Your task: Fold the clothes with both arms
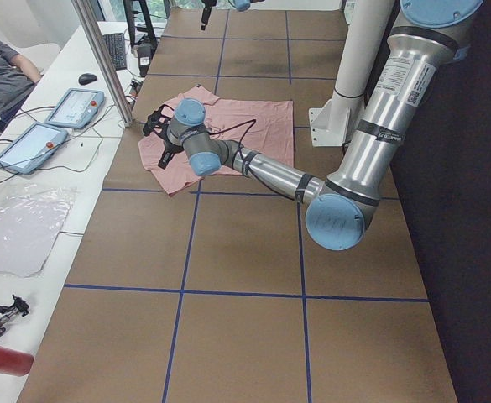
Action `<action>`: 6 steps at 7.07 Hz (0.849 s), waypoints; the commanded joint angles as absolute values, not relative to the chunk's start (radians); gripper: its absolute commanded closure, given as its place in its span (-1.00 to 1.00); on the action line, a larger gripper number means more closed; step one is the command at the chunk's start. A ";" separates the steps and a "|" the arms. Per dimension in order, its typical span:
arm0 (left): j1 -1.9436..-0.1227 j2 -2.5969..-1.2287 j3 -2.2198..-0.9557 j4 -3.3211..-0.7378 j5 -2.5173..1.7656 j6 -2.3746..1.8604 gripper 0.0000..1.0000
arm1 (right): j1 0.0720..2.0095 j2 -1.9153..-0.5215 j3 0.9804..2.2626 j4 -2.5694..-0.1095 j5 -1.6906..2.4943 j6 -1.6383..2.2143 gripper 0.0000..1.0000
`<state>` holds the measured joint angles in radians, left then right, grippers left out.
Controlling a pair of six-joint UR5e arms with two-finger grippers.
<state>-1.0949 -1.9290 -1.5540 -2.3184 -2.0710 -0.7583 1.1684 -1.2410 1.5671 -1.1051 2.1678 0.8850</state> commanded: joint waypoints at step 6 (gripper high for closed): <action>-1.046 -1.917 -1.566 -2.342 -2.008 -0.790 -0.60 | 0.829 -0.987 1.226 -0.913 1.705 1.255 -0.56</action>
